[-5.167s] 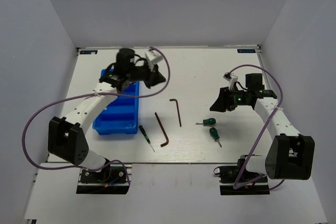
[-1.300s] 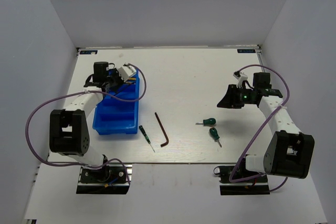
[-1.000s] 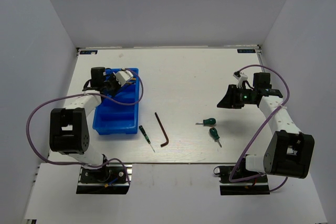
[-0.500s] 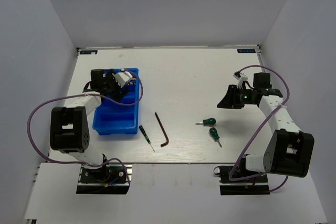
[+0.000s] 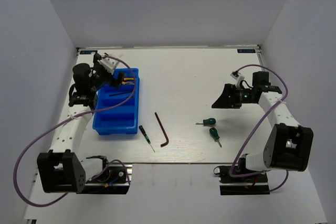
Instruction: Sort the tools into containers
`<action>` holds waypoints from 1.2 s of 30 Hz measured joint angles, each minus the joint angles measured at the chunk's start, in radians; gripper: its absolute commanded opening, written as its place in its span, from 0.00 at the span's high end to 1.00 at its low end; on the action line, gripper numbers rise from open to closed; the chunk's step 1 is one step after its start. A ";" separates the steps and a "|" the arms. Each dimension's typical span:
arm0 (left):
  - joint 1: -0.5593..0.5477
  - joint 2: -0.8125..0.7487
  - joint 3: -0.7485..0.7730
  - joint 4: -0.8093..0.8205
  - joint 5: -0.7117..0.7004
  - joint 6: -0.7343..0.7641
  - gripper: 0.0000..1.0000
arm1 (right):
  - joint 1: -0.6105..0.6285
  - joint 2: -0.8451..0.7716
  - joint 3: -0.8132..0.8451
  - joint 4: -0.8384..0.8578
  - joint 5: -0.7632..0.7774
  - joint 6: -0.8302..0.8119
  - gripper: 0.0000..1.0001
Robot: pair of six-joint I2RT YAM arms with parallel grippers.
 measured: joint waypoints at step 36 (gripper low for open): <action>-0.032 -0.670 -0.356 -0.016 -0.170 -0.767 0.00 | 0.978 0.633 0.525 0.015 0.685 0.025 0.54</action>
